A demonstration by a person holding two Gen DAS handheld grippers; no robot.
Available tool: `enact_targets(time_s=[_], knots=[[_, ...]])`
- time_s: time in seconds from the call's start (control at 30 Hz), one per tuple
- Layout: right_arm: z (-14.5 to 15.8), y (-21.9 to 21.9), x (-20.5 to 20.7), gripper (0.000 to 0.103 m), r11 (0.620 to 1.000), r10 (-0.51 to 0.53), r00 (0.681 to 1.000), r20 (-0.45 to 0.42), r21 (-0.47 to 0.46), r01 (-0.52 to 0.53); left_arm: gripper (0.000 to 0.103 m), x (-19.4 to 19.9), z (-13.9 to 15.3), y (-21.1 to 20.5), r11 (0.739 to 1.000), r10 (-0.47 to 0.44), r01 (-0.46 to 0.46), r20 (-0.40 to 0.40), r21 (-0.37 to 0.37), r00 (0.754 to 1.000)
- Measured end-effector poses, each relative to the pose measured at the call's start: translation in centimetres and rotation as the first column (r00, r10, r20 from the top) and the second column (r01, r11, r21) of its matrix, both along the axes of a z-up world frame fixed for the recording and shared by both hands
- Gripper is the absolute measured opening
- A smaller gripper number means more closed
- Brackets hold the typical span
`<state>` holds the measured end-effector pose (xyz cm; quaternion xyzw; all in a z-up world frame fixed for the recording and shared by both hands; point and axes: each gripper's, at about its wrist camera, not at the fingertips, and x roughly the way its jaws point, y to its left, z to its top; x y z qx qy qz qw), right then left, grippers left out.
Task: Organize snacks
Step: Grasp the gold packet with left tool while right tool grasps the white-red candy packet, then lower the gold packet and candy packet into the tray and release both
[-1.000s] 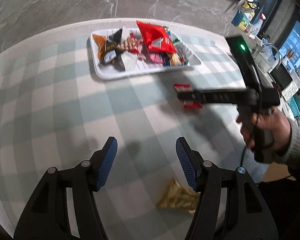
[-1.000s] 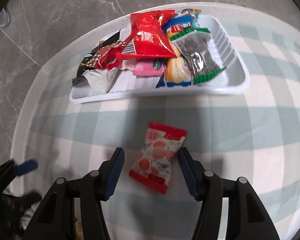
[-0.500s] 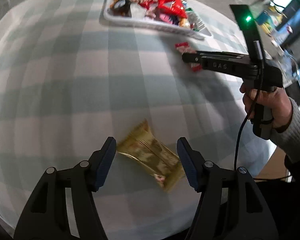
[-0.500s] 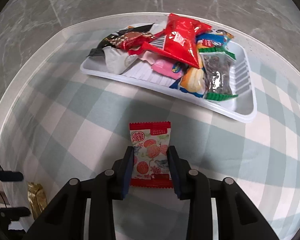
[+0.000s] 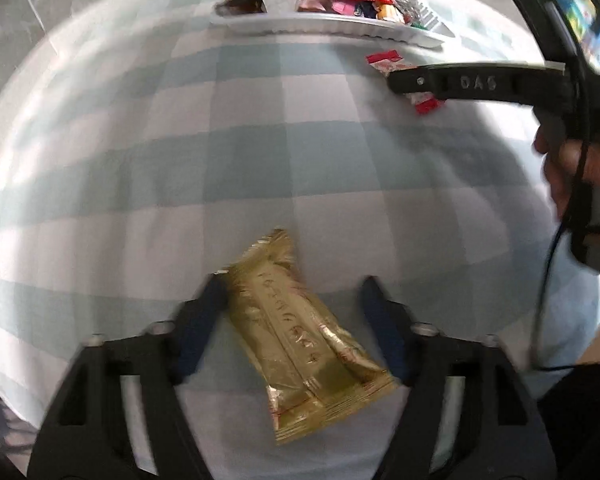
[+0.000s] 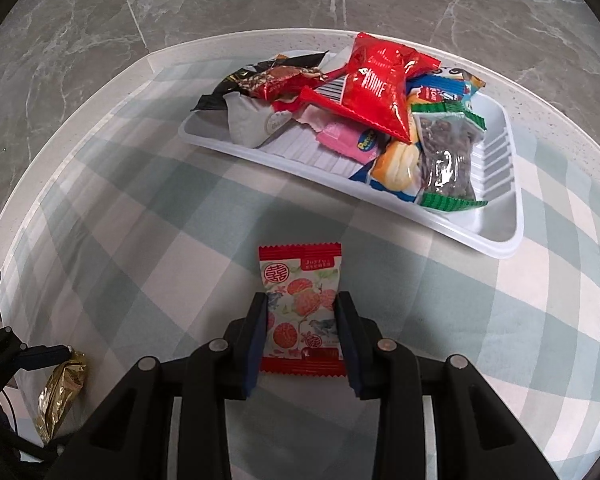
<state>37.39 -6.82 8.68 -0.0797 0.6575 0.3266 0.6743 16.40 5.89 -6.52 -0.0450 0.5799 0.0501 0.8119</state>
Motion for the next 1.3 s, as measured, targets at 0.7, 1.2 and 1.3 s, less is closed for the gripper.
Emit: enact_targets(time_s=[0.7, 1.2, 1.3], knots=[[0.0, -5.3, 2.0, 0.035, 0.953, -0.165, 0.946, -0.280, 0.202, 0.226, 0.025, 2.5, 1.7, 1.1, 0.990, -0.084, 0.091, 0.071, -0.105, 0.994], [2.7, -6.4, 8.8, 0.035, 0.895, -0.262, 0.930, -0.257, 0.295, 0.334, 0.025, 11.9, 5.8, 3.7, 0.977, -0.178, 0.197, 0.198, -0.078, 0.964], [2.7, -6.7, 10.6, 0.035, 0.890, -0.288, 0.930, -0.228, 0.294, 0.348, 0.025, 14.9, 6.8, 4.4, 0.975, -0.197, 0.216, 0.226, -0.062, 0.954]])
